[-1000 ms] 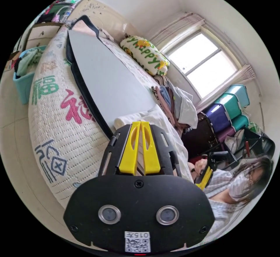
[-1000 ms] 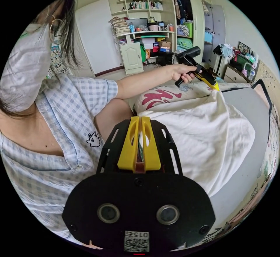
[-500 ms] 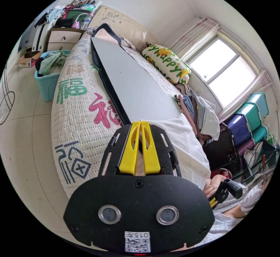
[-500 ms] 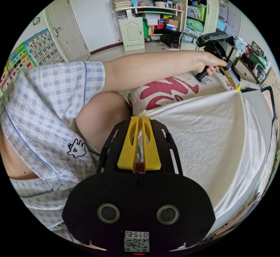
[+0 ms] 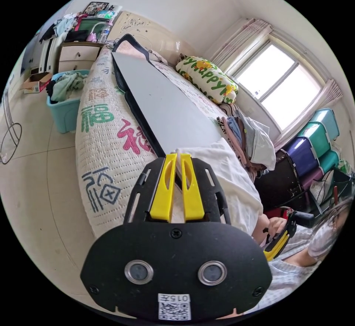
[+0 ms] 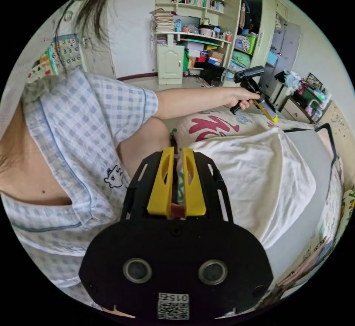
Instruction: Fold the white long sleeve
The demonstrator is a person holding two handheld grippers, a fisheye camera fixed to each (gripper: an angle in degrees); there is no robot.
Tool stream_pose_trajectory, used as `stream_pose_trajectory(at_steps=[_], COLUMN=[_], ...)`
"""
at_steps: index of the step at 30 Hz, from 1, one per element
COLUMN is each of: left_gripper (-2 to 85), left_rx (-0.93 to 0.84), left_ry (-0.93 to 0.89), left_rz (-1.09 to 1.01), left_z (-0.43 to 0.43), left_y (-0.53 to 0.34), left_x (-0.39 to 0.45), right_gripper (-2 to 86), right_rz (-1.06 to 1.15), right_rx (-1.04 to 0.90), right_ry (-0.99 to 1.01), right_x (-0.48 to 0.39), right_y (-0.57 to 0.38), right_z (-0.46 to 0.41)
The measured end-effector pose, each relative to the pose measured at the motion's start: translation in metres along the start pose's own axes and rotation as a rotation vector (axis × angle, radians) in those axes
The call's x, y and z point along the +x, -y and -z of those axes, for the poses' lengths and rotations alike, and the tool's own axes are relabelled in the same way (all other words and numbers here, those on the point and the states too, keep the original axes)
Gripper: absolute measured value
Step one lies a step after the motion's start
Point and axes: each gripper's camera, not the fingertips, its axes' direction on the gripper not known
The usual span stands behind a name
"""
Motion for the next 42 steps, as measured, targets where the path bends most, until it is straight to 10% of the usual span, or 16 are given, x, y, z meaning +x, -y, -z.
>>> stream_pose_trajectory(at_steps=[10,14,28,42], left_gripper=[6.3,8.1,-0.7,0.2], left_rx=[-0.261,-0.401,-0.435,-0.351], left_ry=[-0.309,-0.138,0.201,0.029], left_rz=[-0.395,-0.539,-0.619,-0.527], left_z=[0.005,-0.029,-0.047,0.007], left_y=[-0.163,-0.221,-0.289,-0.300], left_x=[0.169,0.217,0.237,0.203], right_gripper=[5.3,3.5,4.9,0.7], right_rz=[-0.113,-0.365,-0.534,-0.511], right_rx=[0.134,0.195,0.027,0.024], right_ry=[-0.248,-0.471,-0.137,-0.174], right_x=[0.025,0.051,0.117,0.134], right_y=[-0.050,-0.092,-0.119,-0.116], right_z=[0.075,0.116,0.127,0.165])
